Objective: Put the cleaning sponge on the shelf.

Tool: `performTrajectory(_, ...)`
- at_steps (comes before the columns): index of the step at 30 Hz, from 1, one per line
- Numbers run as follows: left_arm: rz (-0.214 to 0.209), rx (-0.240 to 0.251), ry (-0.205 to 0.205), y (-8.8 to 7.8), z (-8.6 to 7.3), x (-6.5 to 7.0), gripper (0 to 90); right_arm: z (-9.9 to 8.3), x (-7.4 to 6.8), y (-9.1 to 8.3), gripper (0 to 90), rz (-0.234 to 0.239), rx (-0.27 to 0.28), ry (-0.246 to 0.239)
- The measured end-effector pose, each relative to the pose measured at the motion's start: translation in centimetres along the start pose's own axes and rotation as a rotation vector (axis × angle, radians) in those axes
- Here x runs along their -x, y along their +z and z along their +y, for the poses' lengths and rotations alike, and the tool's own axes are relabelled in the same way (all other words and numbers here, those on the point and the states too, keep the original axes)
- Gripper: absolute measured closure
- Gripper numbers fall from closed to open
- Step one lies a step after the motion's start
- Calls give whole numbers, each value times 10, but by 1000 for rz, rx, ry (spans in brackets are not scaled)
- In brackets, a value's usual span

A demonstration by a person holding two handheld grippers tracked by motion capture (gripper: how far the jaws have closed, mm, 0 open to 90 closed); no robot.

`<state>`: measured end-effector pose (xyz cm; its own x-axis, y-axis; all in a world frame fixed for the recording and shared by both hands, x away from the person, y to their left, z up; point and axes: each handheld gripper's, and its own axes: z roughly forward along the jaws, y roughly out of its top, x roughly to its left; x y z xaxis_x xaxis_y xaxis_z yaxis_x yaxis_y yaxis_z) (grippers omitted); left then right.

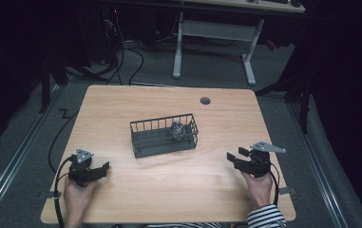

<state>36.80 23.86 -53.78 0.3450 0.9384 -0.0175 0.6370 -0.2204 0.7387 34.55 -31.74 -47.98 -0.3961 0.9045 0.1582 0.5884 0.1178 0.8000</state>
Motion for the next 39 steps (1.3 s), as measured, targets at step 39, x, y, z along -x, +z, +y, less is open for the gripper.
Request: performTrajectory(39, 2, 0, -2, 0, 0, 0, 238, -39, -8, 33, 358, -100, -124, -67)
